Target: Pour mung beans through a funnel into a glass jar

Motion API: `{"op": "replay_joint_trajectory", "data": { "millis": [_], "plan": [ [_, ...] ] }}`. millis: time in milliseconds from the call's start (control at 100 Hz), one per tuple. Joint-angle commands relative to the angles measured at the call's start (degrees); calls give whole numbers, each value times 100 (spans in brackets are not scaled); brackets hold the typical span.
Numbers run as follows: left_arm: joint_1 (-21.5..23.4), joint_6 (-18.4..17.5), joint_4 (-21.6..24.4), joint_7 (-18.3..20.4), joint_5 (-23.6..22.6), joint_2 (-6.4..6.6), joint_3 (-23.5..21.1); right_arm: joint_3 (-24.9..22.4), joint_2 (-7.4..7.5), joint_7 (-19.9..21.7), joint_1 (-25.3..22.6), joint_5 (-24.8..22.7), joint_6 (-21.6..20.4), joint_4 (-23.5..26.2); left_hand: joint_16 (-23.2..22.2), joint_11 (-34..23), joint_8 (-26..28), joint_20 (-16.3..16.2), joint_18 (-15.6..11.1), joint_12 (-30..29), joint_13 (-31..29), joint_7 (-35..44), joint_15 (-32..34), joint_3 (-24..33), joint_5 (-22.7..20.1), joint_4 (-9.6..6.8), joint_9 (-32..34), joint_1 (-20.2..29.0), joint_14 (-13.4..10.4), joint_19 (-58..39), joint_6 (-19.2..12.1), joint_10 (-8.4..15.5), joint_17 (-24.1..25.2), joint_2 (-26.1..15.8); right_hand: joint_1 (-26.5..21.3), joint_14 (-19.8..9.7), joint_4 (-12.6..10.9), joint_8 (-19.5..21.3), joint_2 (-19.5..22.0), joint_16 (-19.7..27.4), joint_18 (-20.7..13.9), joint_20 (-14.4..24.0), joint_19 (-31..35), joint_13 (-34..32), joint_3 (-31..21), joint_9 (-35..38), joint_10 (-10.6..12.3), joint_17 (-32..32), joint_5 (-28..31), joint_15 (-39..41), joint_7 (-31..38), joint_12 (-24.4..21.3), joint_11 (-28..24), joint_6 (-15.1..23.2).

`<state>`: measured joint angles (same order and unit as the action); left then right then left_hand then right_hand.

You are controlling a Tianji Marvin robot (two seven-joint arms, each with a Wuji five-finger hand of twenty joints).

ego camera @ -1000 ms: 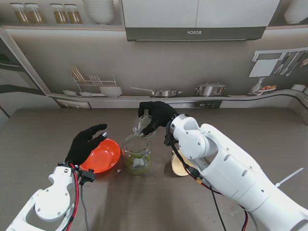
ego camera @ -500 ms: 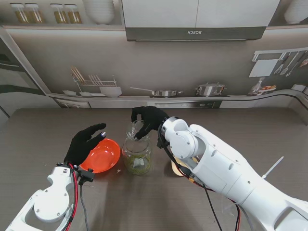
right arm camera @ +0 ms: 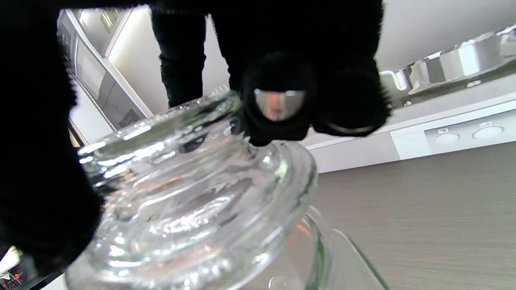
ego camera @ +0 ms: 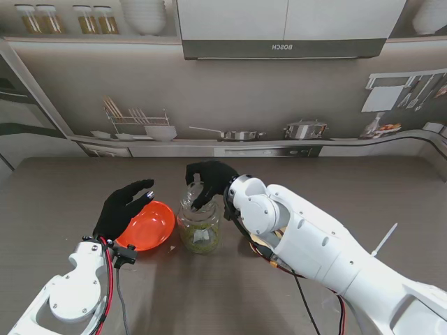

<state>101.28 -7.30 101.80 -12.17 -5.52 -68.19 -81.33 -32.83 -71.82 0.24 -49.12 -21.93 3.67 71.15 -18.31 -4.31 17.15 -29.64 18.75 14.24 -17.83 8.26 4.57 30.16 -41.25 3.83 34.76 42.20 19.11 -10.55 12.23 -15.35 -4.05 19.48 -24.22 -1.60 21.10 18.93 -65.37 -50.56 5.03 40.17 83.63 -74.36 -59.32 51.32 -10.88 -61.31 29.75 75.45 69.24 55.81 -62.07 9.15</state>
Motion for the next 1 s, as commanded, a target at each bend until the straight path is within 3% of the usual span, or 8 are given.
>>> {"op": "replay_joint_trajectory", "data": {
  "millis": [0,400,530,760,990],
  "plan": [
    [22,5,43,107,16,-24,-5,22,-26,78,1,-53,-8,67,74,76,9,-92,-204,-15,122,25,-93,-87,-51,59,-82,-27,-4,130,-6,19,101,-211,-2258,-1031,-643,544,935,-70,-106,71,139,-158,-2846,259,1142,-126,988,205,1559,-20,-87,-192],
    [21,5,44,118,19,-22,-5,112,29,176,23,-215,-61,53,75,76,13,-94,-206,-15,125,34,-93,-90,-81,58,-80,-26,-10,128,19,19,98,-219,-2222,-920,-628,557,1103,-42,57,46,-7,-155,-2732,154,1209,-68,904,215,1554,-19,-105,-132],
    [20,9,45,122,21,-21,-3,151,58,192,50,-347,-123,57,75,78,11,-94,-209,-15,128,23,-94,-93,-57,58,-86,-22,-4,129,30,14,102,-218,-2160,-715,-597,540,1431,82,252,67,-216,-151,-2475,-53,1314,56,763,129,1503,-22,-121,7],
    [22,11,48,126,16,-20,-4,226,79,169,99,-538,-234,28,74,78,16,-95,-202,-15,119,34,-90,-97,-87,57,-81,-29,-9,128,31,2,100,-221,-1929,-637,-525,430,1736,270,337,222,-363,-148,-2182,-239,1391,377,633,-70,1370,-189,-2,226],
    [27,19,56,133,21,-19,-8,290,70,146,152,-592,-353,-50,75,79,18,-94,-211,-15,127,36,-94,-96,-97,56,-76,-26,-9,129,42,-9,100,-225,-1686,-577,-493,305,1703,532,364,383,-427,-147,-2154,-484,1397,732,410,-455,1041,-437,181,228]
  ]
}}
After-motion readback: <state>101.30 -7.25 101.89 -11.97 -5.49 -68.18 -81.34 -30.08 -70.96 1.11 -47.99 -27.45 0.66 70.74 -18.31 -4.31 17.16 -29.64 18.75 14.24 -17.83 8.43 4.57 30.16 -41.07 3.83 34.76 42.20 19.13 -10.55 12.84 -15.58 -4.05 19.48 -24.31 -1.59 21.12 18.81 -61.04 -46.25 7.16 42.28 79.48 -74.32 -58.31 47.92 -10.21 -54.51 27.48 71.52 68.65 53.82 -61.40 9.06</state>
